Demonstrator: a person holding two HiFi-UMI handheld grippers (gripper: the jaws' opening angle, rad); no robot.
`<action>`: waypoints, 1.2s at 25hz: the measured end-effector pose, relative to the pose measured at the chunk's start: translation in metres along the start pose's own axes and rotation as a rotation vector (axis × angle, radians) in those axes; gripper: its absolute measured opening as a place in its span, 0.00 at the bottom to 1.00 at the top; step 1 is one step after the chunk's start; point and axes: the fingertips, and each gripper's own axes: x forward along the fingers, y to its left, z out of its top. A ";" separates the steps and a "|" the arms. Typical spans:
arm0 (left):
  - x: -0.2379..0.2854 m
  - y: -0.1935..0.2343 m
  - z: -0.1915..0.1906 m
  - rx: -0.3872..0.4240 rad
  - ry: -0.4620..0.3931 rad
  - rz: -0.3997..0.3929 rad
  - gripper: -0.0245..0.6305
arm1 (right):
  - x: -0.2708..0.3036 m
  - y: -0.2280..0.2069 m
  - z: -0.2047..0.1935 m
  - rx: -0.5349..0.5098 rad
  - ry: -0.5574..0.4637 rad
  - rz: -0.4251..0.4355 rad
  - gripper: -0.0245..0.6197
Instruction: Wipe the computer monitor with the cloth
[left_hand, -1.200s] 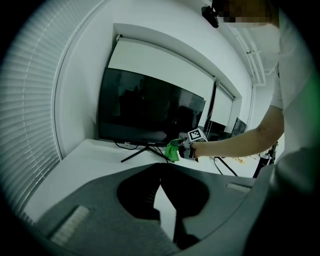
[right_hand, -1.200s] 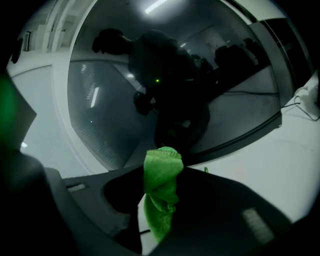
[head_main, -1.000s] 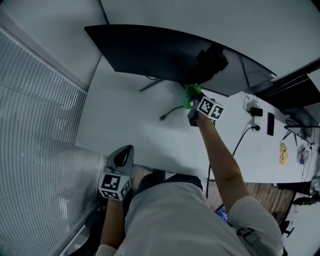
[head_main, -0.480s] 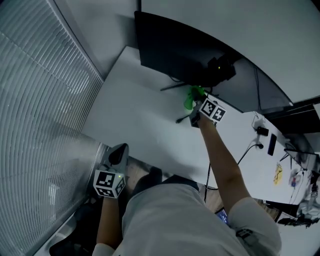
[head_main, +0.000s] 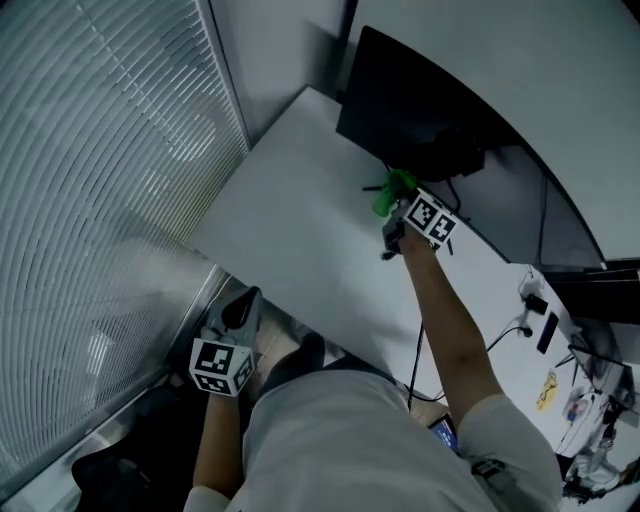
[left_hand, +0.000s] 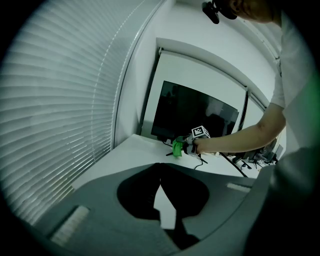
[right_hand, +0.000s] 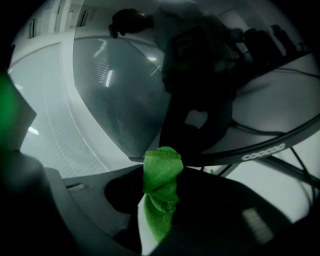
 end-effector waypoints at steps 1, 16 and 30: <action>-0.003 0.004 -0.002 -0.004 0.002 0.011 0.05 | 0.007 0.005 -0.002 -0.001 0.003 0.004 0.25; -0.040 0.048 -0.017 -0.060 0.010 0.154 0.05 | 0.097 0.091 -0.015 -0.014 0.030 0.118 0.25; -0.050 0.061 -0.023 -0.084 0.014 0.214 0.05 | 0.143 0.137 -0.020 0.057 0.030 0.203 0.25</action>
